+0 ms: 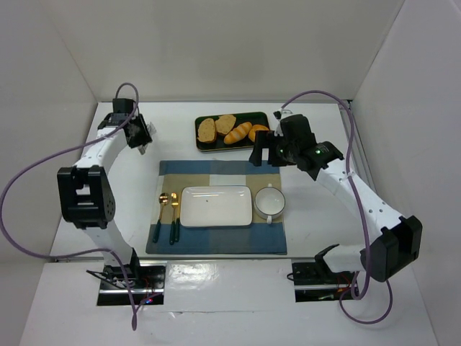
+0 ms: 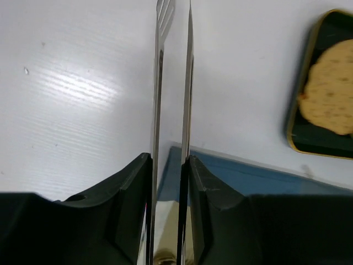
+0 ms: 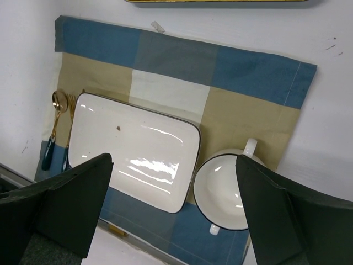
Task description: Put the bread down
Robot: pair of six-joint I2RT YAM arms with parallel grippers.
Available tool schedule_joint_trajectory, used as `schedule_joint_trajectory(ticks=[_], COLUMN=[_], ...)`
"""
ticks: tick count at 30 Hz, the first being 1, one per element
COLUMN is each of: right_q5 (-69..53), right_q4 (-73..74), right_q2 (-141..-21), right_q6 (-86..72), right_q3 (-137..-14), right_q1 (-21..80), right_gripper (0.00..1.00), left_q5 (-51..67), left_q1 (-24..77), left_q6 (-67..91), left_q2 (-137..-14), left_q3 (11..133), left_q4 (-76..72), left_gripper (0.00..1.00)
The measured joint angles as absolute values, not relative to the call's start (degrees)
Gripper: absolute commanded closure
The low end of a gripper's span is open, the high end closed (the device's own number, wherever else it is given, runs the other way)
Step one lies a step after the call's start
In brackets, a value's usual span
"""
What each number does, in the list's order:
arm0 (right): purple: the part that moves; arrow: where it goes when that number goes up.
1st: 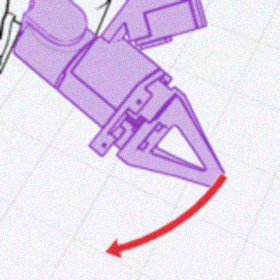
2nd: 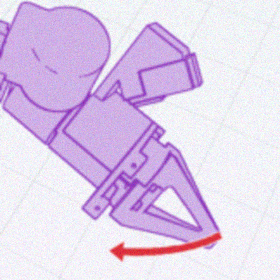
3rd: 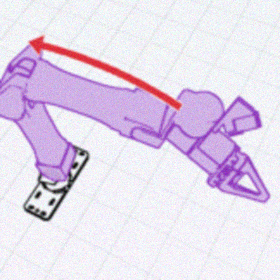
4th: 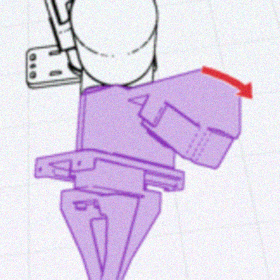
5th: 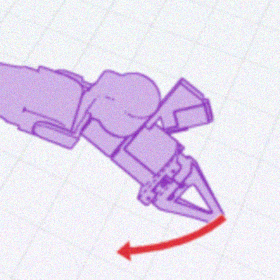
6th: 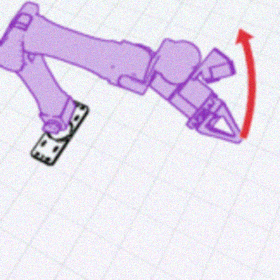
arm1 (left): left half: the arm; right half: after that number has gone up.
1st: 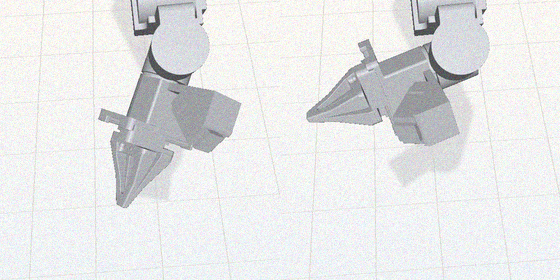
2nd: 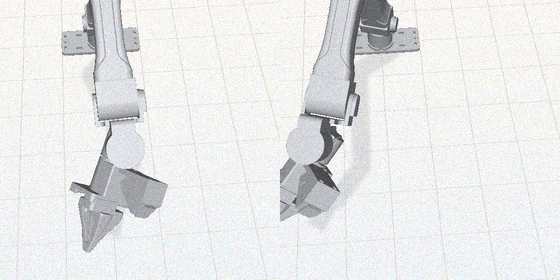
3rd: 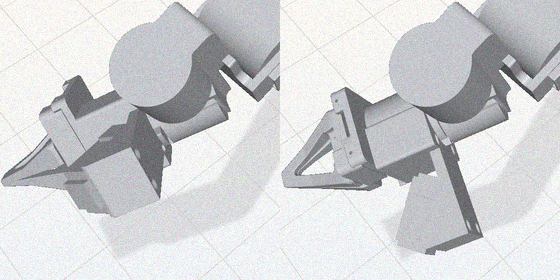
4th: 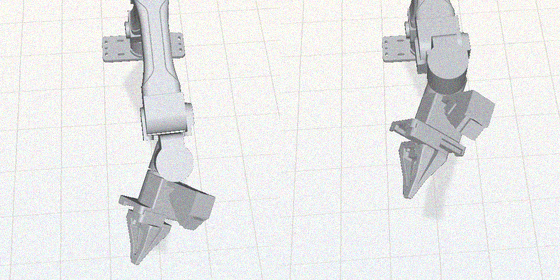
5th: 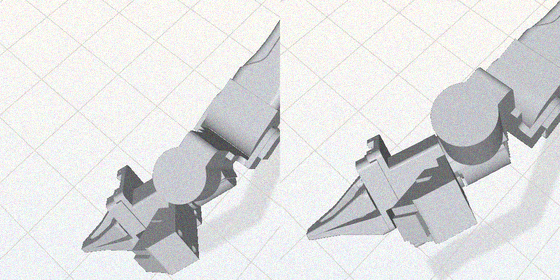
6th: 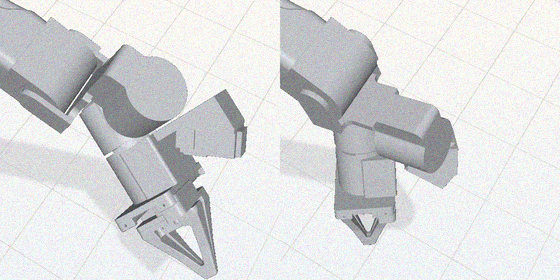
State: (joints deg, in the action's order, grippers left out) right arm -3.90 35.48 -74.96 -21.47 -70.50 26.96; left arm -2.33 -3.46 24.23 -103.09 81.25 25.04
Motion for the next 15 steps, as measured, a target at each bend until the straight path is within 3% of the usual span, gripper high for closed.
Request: schedule_joint_trajectory(ticks=[8, 15], right_q5=[-4.1, -4.1], right_q4=[32.9, 30.4], right_q2=[-71.0, -68.7], right_q6=[-21.4, -21.4], right_q3=[-66.2, -63.2], right_q1=[26.8, 26.5], right_gripper=[0.0, 0.0], left_q5=[4.5, 11.4], left_q1=[-1.0, 4.0], left_q6=[24.2, 23.8], left_q2=[-90.7, -88.2], left_q3=[81.1, 79.0], left_q4=[22.0, 20.7], left_gripper=[0.53, 0.5])
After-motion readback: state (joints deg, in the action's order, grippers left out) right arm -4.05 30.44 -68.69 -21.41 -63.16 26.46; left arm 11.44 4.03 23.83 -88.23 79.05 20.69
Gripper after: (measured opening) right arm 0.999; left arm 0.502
